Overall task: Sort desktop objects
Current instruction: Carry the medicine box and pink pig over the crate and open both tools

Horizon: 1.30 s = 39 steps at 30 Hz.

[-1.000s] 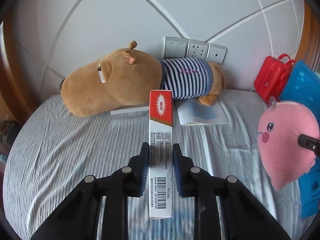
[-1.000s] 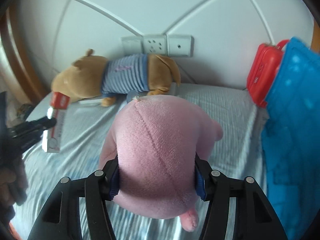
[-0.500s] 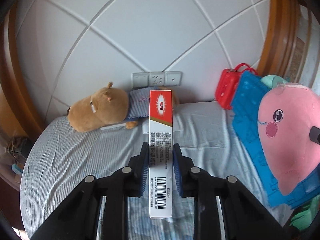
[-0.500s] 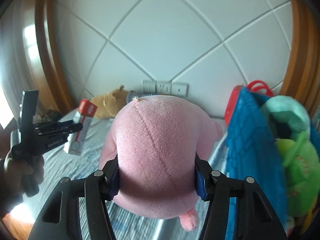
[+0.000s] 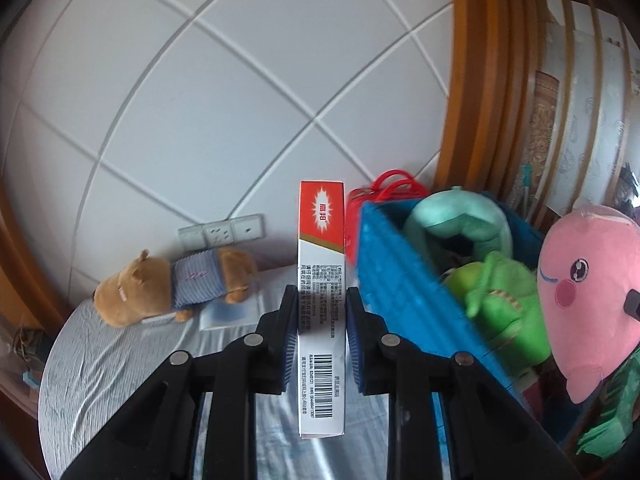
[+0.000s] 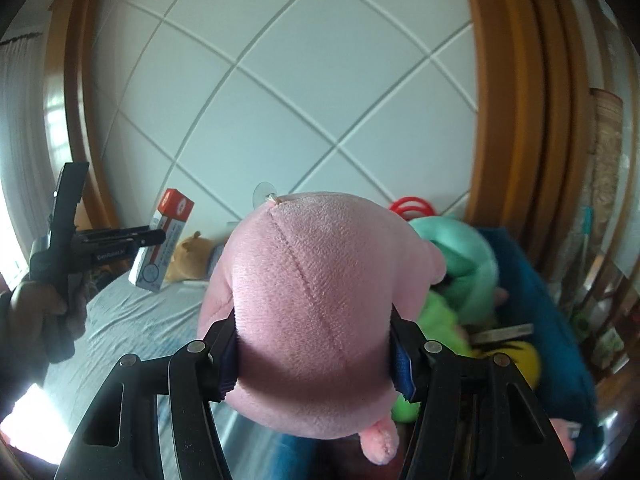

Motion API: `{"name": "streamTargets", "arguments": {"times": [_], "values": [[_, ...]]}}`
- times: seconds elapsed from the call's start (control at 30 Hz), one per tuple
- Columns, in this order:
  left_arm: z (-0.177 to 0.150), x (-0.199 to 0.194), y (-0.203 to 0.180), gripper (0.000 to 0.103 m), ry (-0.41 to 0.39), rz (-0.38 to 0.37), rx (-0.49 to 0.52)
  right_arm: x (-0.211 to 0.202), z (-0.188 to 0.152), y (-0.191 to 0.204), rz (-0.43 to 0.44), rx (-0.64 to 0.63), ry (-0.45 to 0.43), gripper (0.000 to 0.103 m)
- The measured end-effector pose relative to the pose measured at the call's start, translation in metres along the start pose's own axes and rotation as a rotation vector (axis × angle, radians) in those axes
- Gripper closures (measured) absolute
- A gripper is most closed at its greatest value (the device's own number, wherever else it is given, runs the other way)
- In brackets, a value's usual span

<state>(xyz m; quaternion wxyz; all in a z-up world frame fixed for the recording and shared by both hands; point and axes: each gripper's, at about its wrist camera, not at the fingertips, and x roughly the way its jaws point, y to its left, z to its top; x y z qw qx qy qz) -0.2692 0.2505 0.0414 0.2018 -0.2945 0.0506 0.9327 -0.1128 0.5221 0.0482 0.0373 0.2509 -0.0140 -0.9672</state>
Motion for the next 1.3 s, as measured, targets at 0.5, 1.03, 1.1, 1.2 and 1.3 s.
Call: {"name": "streamTargets", "arguments": {"times": [0.5, 1.03, 1.1, 1.2, 1.3], "values": [[0.089, 0.058, -0.172, 0.081, 0.008, -0.137, 0.141, -0.033, -0.024, -0.120, -0.010, 0.024, 0.054, 0.043], [0.143, 0.097, -0.238, 0.081, 0.010, -0.194, 0.200, -0.038, -0.042, -0.130, 0.058, 0.017, 0.127, 0.041], [0.145, 0.100, -0.241, 0.081, 0.015, -0.195, 0.202, -0.036, -0.041, -0.132, 0.064, 0.015, 0.130, 0.040], [0.147, 0.104, -0.242, 0.081, 0.020, -0.197, 0.203, -0.030, -0.042, -0.135, 0.069, 0.013, 0.143, 0.040], [0.149, 0.106, -0.243, 0.081, 0.019, -0.199, 0.205, -0.026, -0.041, -0.136, 0.068, 0.006, 0.152, 0.039]]}}
